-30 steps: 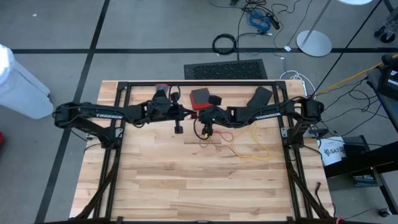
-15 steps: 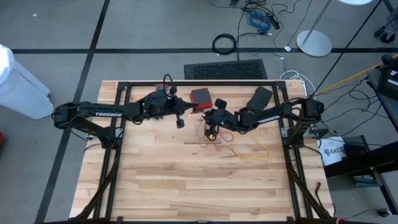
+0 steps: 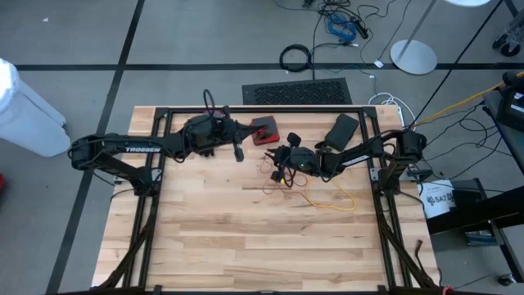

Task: Coil cords
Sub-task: Coil the red wire onto the spool

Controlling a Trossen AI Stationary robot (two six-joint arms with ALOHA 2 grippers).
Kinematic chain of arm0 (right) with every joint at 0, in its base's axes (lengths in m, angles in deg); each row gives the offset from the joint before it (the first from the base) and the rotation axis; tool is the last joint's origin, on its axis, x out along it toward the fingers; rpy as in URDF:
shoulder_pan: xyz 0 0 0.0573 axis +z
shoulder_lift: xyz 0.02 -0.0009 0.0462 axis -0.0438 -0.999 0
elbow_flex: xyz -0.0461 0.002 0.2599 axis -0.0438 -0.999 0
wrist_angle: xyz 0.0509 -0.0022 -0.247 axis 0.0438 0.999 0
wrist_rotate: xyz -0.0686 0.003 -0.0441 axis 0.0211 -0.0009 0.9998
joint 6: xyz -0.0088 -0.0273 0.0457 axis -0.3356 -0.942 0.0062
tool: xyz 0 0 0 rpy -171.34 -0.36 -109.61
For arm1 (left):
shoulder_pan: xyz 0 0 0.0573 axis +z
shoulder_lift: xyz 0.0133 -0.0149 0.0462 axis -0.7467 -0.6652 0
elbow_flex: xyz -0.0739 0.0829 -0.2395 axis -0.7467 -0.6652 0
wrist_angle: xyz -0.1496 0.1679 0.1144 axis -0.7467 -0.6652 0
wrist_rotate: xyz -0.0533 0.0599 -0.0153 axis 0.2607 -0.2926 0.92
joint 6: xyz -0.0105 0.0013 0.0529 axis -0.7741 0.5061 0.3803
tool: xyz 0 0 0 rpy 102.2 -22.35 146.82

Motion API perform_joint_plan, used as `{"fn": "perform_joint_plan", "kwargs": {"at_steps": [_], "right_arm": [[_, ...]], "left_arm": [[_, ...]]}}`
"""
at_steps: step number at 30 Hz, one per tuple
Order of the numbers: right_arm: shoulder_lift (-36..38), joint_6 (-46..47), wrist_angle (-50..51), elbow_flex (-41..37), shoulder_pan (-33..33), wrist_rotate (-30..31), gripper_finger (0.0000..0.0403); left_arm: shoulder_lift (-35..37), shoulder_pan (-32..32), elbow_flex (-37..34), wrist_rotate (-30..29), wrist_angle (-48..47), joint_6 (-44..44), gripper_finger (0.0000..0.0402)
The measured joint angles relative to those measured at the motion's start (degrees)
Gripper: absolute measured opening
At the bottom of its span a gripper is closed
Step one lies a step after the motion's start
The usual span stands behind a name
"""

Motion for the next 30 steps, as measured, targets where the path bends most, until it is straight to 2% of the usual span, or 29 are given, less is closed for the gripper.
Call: {"fn": "perform_joint_plan", "kwargs": {"at_steps": [12,17,20,24,30], "right_arm": [[-0.02,0.24,-4.69,0.86,-0.02,0.06,0.0047],[-2.53,0.26,-4.72,3.39,-0.02,0.14,0.0047],[-4.45,0.24,-4.91,4.74,0.39,0.34,0.0035],[-5.41,-0.63,-5.52,5.11,2.04,4.13,0.0004],[-5.4,0.35,-6.51,6.06,2.17,6.2,0.0001]], "left_arm": [[0.0,-0.03,-0.02,-1.82,1.51,-2.56,0.0],[0.0,-0.02,-0.02,-2.83,2.71,-2.58,0.0],[0.0,-0.11,-0.02,-5.24,2.55,-2.46,0.0],[0.0,-0.15,-0.02,-9.18,1.04,-1.01,0.0],[-0.8,-0.43,-0.02,-10.88,1.56,-2.15,0.0]]}}
